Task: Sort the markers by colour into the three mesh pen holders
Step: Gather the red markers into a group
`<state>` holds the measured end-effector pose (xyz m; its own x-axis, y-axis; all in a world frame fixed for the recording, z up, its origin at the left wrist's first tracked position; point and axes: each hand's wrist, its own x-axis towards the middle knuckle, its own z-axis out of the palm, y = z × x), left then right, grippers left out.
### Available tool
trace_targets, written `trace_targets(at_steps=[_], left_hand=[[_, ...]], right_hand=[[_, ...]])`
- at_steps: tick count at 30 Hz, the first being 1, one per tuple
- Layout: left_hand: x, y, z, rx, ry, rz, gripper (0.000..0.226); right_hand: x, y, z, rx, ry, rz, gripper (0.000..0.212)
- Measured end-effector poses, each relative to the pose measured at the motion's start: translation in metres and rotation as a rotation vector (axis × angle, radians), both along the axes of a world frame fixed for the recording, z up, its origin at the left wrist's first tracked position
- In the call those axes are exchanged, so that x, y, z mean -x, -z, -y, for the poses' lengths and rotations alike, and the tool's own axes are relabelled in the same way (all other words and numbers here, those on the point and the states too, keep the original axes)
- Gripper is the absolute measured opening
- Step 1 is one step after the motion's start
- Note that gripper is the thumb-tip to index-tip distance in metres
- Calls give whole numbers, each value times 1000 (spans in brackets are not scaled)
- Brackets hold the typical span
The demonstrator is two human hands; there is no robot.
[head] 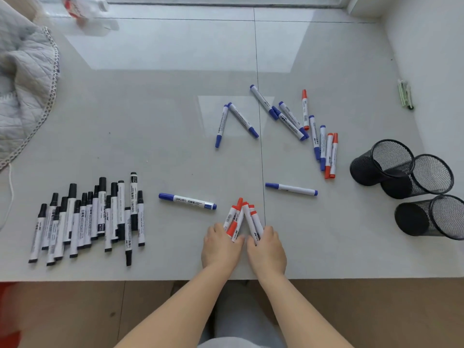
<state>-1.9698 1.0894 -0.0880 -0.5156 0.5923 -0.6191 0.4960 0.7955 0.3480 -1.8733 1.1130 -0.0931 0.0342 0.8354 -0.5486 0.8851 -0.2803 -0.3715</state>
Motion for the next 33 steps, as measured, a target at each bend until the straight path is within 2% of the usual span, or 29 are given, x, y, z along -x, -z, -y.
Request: trace_targets(at_steps=[6, 10, 13, 19, 33], left_hand=[[1, 0, -2, -37, -48, 10, 50], [5, 0, -9, -115, -100, 24, 44], [1, -1, -16, -179, -100, 51, 42], [-1, -1, -14, -226, -56, 52, 41], [10, 2, 2, -107, 104, -80, 60]], right_hand=[[-5, 1, -3, -107, 28, -48, 32], [-5, 1, -10, -154, 39, -87, 46], [-4, 2, -13, -180, 4, -38, 55], [-8, 7, -10, -201, -130, 104, 60], [-6, 10, -8, -176, -186, 22, 66]])
